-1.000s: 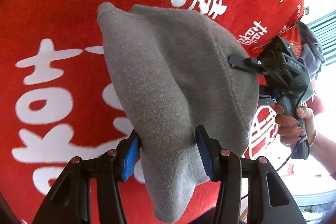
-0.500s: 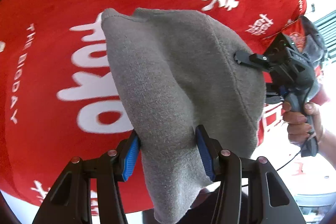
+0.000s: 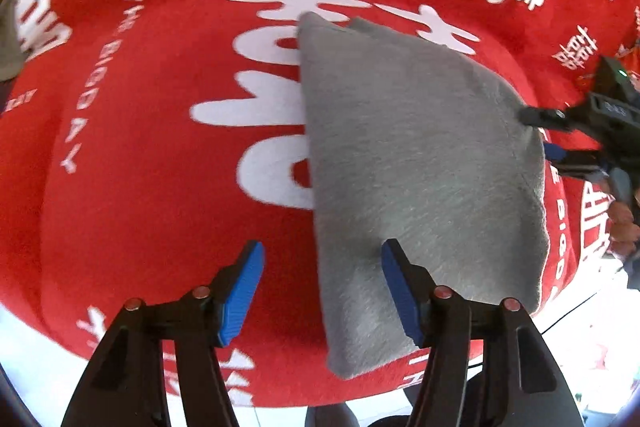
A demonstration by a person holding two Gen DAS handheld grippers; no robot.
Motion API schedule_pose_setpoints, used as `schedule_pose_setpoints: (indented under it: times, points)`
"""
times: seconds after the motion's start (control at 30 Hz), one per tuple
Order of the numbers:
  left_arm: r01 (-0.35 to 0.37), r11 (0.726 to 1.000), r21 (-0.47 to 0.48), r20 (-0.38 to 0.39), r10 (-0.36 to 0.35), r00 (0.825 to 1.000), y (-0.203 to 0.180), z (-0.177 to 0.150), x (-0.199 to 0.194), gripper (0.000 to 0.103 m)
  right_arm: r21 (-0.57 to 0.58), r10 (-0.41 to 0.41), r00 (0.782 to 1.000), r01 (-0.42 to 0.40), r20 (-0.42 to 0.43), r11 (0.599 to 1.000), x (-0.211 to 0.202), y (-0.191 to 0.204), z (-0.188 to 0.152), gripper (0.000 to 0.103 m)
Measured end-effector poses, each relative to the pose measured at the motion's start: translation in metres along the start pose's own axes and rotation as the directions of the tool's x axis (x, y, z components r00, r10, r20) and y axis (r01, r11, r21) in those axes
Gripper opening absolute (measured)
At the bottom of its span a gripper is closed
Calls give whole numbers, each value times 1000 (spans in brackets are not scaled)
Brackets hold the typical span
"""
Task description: Fold small clothes
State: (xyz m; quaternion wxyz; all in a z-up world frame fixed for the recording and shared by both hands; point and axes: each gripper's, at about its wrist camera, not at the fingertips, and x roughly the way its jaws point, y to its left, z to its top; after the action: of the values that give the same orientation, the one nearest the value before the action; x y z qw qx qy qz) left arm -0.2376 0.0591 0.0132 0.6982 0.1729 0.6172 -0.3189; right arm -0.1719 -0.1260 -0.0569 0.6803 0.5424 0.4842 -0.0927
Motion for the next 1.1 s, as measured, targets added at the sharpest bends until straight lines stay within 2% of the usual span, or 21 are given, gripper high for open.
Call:
schedule_pose_setpoints:
  times: [0.03, 0.07, 0.1, 0.2, 0.23, 0.27, 0.37, 0.43, 0.47, 0.53, 0.63, 0.7, 0.73, 0.77, 0.8, 0.83, 0.87, 0.97, 1.1]
  points:
    - [-13, 1000, -7, 0, 13, 1000, -1, 0, -3, 68, -2, -6, 1000, 6, 10, 1000, -5, 1, -4, 57]
    - [-37, 999, -20, 0, 37, 999, -1, -1, -8, 84, -2, 4, 1000, -3, 20, 1000, -11, 1, -9, 57]
    - [-52, 998, -29, 9, 52, 999, -1, -2, -12, 90, 3, 27, 999, -27, 23, 1000, -15, 1, -14, 57]
    - [-70, 996, -50, 47, 72, 996, -3, -6, -28, 90, 18, 104, 994, -104, 25, 994, -19, -1, -28, 57]
    - [-76, 995, -58, 49, 79, 996, -4, -6, -31, 93, 11, 118, 993, -119, 25, 993, -19, 1, -31, 57]
    - [-76, 995, -67, 57, 80, 995, -6, -7, -36, 103, 0, 127, 992, -127, 26, 992, -16, 5, -34, 57]
    - [-81, 995, -62, 71, 85, 994, -12, -7, -43, 103, 6, 74, 997, -74, 5, 997, -4, 8, -34, 56]
    - [-79, 995, -59, 70, 83, 994, -16, -8, -48, 103, 22, 36, 999, -36, -15, 999, 5, 9, -31, 37]
    - [-72, 996, -59, 81, 77, 994, -18, -9, -51, 103, 9, 14, 1000, -14, -16, 1000, 6, 11, -29, 8]
    - [-54, 997, -51, 105, 59, 993, -23, -9, -56, 103, -58, -23, 1000, 24, 13, 998, -2, 19, -30, 8]
    - [-30, 998, -51, 109, 35, 993, -26, -9, -57, 103, -166, -138, 990, 143, 41, 976, -3, 23, -32, 8]
    - [-24, 998, -62, 81, 29, 996, -26, -9, -52, 103, -177, -217, 976, 217, 16, 960, 9, 10, -32, 9]
    - [-31, 997, -65, 64, 35, 997, -26, -9, -50, 103, -167, -213, 977, 213, 16, 963, 9, 8, -32, 9]
    - [-33, 997, -65, 59, 37, 998, -26, -10, -49, 103, -154, -222, 975, 224, 29, 962, 5, 8, -33, 16]
    - [-34, 997, -63, 61, 38, 997, -27, -10, -49, 103, -151, -241, 970, 244, 38, 958, 1, 9, -35, 28]
    - [-52, 997, -54, 61, 55, 997, -29, -11, -50, 103, -151, -261, 964, 265, 47, 952, -5, 11, -38, 33]
    - [-74, 996, -41, 57, 76, 995, -31, -11, -49, 103, -156, -276, 960, 280, 49, 947, -10, 14, -42, 33]
    - [-143, 990, 4, 50, 142, 989, -38, -13, -46, 103, -215, -259, 965, 264, 49, 940, -27, 29, -62, 33]
    - [-174, 984, 27, 16, 173, 985, -43, -15, -40, 103, -331, -211, 978, 202, 9, 922, -29, 55, -91, 32]
